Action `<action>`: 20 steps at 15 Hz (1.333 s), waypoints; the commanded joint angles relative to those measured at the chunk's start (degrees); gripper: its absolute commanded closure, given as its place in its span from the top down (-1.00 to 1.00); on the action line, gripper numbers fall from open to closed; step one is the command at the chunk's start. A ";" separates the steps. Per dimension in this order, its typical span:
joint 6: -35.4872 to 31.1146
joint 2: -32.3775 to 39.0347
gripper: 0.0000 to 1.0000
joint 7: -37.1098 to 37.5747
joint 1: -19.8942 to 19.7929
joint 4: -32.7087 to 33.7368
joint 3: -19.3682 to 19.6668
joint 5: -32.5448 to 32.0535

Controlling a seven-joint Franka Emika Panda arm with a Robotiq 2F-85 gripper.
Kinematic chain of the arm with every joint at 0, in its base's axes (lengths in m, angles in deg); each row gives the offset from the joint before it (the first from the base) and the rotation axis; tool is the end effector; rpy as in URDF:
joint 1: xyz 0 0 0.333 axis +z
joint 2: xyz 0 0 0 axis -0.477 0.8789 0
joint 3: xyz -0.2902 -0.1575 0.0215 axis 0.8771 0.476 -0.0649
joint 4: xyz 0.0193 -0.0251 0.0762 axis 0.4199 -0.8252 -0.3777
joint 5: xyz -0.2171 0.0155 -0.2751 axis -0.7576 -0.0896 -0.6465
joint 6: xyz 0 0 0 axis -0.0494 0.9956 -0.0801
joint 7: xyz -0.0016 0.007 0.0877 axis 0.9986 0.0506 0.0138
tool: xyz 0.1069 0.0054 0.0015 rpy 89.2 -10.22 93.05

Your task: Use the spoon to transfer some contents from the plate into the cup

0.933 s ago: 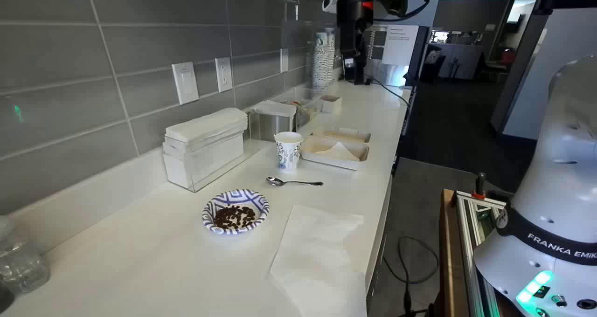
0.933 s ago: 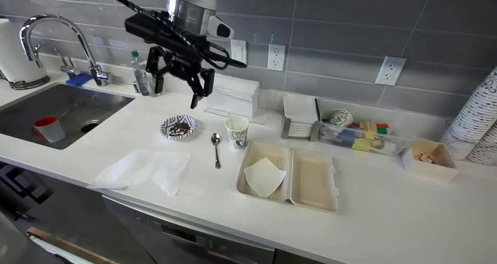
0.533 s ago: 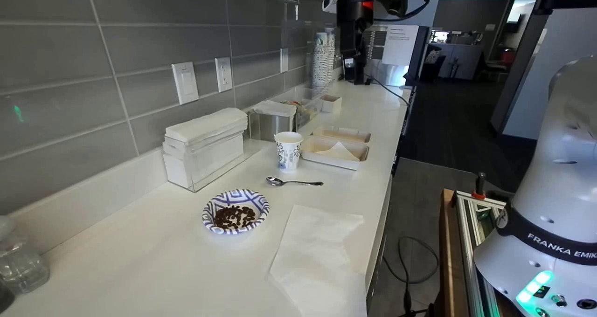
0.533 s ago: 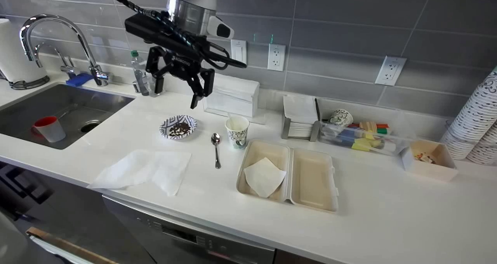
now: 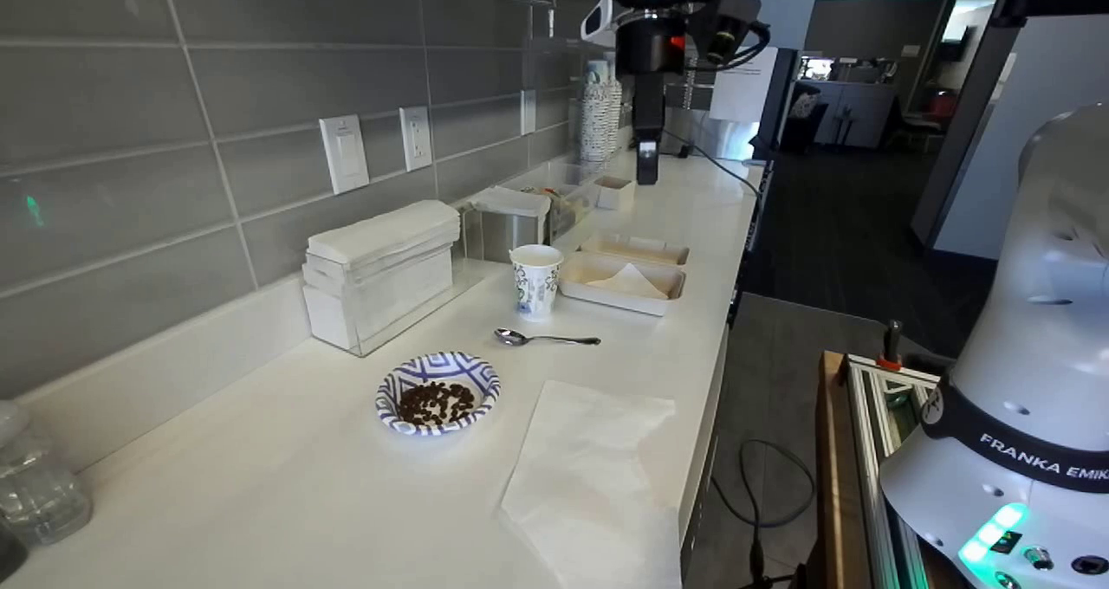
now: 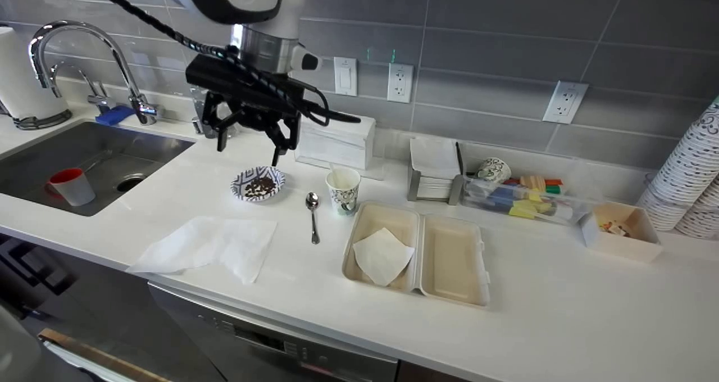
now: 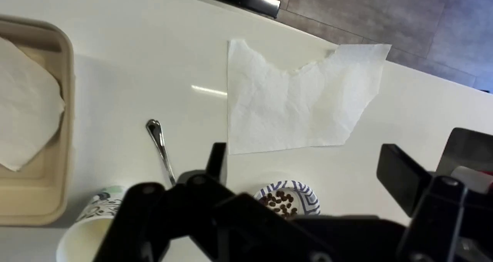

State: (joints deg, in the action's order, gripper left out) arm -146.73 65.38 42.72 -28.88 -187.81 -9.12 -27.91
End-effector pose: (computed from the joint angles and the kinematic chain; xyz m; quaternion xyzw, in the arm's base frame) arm 0.3554 -0.0795 0.4562 -0.9780 -0.1478 0.0579 0.1353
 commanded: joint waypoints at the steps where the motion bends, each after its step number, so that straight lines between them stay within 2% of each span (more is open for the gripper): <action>1: -8.92 -1.83 1.00 -9.79 0.76 -8.38 1.31 6.41; 5: -20.75 -1.99 1.00 -19.12 1.59 -16.27 1.88 15.37; 8: -31.68 -1.68 1.00 -26.14 3.99 -21.49 1.32 22.95; 9: -33.31 1.77 1.00 -28.40 5.46 -18.40 1.87 25.71; 15: -51.10 7.07 1.00 -40.57 12.05 -18.77 0.92 42.71; 17: -54.52 8.75 1.00 -45.61 14.61 -18.77 1.38 49.06; 20: -56.85 11.51 1.00 -52.17 16.57 -18.77 1.63 54.91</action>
State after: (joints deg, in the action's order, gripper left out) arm -200.49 73.79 -2.67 -14.90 -206.58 -8.38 20.56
